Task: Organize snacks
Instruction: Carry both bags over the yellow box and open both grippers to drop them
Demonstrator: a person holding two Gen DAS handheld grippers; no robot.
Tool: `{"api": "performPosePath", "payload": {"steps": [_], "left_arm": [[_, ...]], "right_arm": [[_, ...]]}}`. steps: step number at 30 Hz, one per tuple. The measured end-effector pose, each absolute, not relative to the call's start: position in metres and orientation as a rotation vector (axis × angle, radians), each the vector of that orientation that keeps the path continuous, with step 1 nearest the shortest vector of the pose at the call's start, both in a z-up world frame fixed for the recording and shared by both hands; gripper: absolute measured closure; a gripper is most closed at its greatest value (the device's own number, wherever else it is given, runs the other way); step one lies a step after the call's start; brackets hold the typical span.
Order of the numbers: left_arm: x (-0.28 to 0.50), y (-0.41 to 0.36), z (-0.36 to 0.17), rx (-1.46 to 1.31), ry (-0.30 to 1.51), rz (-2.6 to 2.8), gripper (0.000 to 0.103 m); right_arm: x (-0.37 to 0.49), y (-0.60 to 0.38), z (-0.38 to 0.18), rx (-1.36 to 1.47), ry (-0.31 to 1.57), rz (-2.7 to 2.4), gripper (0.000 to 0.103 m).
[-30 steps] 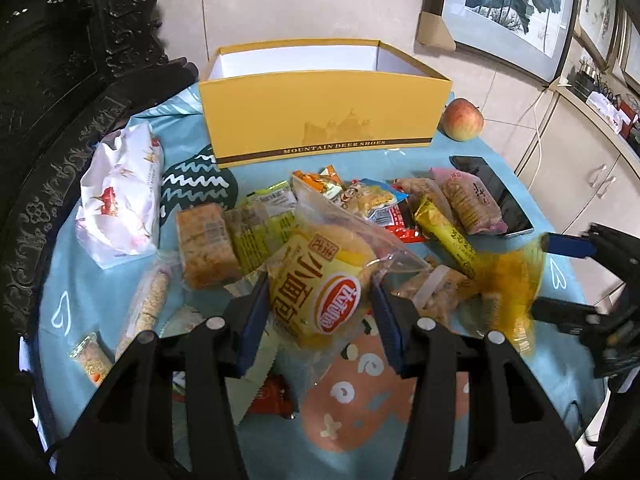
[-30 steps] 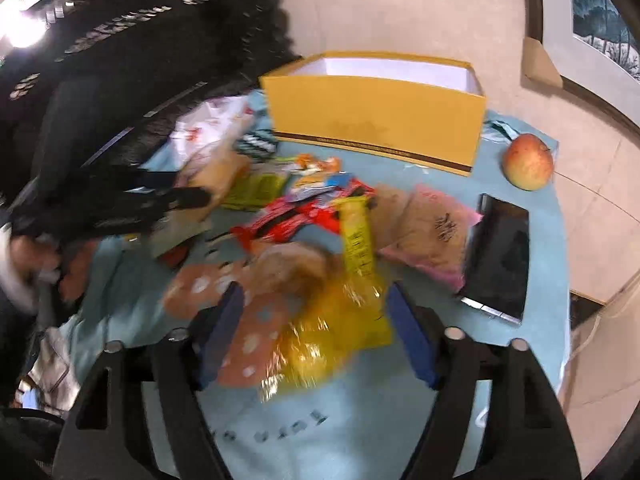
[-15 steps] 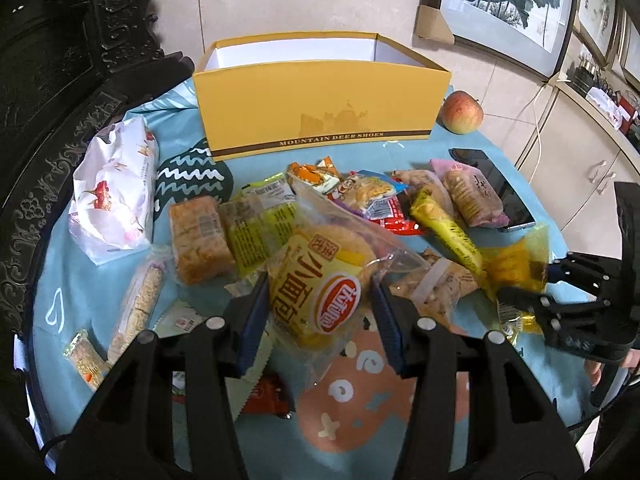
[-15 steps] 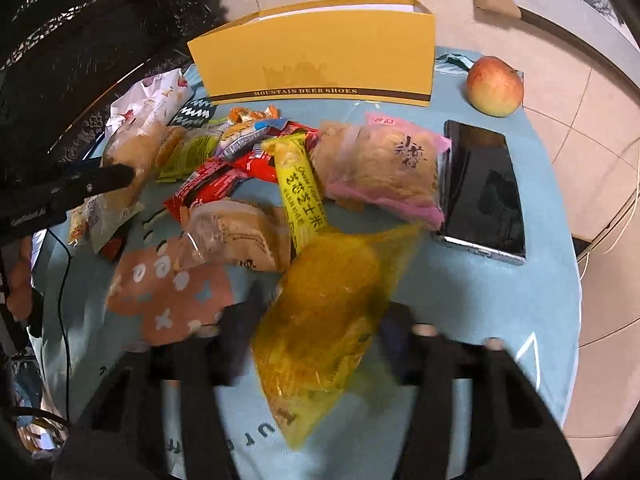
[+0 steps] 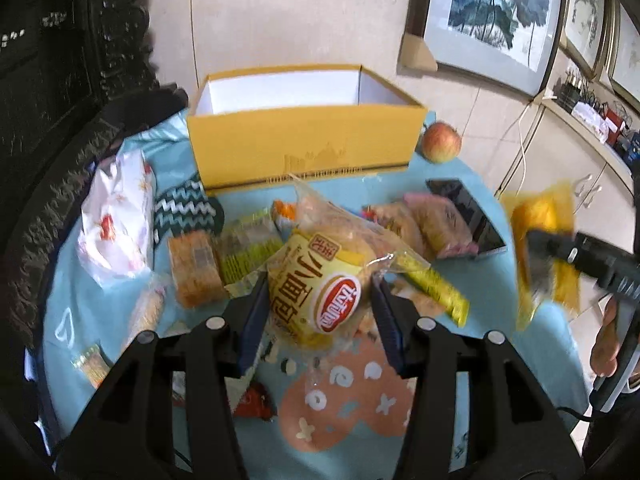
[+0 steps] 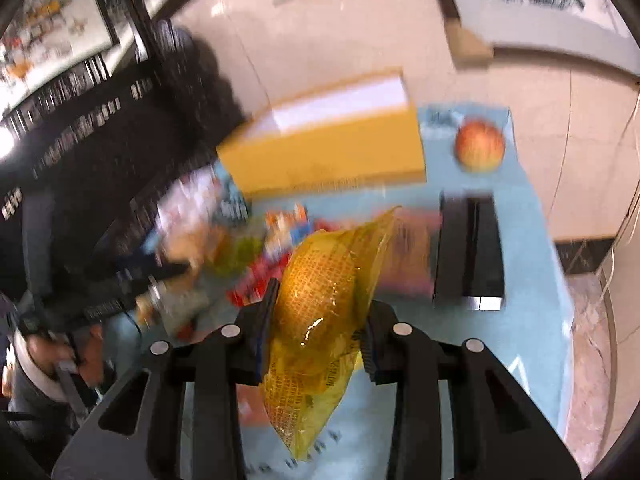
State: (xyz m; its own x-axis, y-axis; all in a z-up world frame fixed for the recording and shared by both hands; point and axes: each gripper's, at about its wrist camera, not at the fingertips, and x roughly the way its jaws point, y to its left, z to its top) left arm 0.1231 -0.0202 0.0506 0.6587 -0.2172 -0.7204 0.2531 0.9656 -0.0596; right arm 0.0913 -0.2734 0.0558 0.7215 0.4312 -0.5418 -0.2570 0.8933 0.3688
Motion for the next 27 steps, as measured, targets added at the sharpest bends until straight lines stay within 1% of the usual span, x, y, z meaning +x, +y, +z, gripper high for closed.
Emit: {"api": "performPosePath", "payload": {"steps": [4,9,16,20,23,24,25,26,27], "left_arm": [[0.142,-0.026,0.082,0.047,0.761,-0.246,0.053],[0.191,-0.029,0.113,-0.01,0.732,-0.217,0.053],[0.275,-0.023,0.119,-0.16,0.714,-0.193,0.053],[0.315,-0.025,0.118,-0.167,0.663,-0.17,0.053],[0.343,-0.028,0.11,-0.156,0.67,-0.155,0.053],[0.35,-0.028,0.106,-0.165,0.679,-0.153,0.05],[0.357,-0.028,0.1,-0.176,0.688,-0.141,0.046],[0.362,-0.025,0.094,-0.188,0.693,-0.108,0.029],[0.362,-0.023,0.09,-0.195,0.688,-0.074,0.017]], "right_arm": [[0.113,-0.272,0.096,0.305,0.53,0.366,0.067],[0.152,-0.263,0.117,0.311,0.44,0.304,0.067],[0.222,-0.25,0.12,0.3,0.36,0.247,0.067],[0.262,-0.243,0.113,0.282,0.333,0.209,0.067],[0.294,-0.238,0.101,0.257,0.33,0.159,0.066],[0.305,-0.234,0.093,0.231,0.333,0.136,0.065],[0.312,-0.231,0.087,0.21,0.34,0.113,0.061],[0.319,-0.228,0.08,0.171,0.369,0.065,0.043],[0.32,-0.227,0.076,0.155,0.381,0.038,0.032]]}}
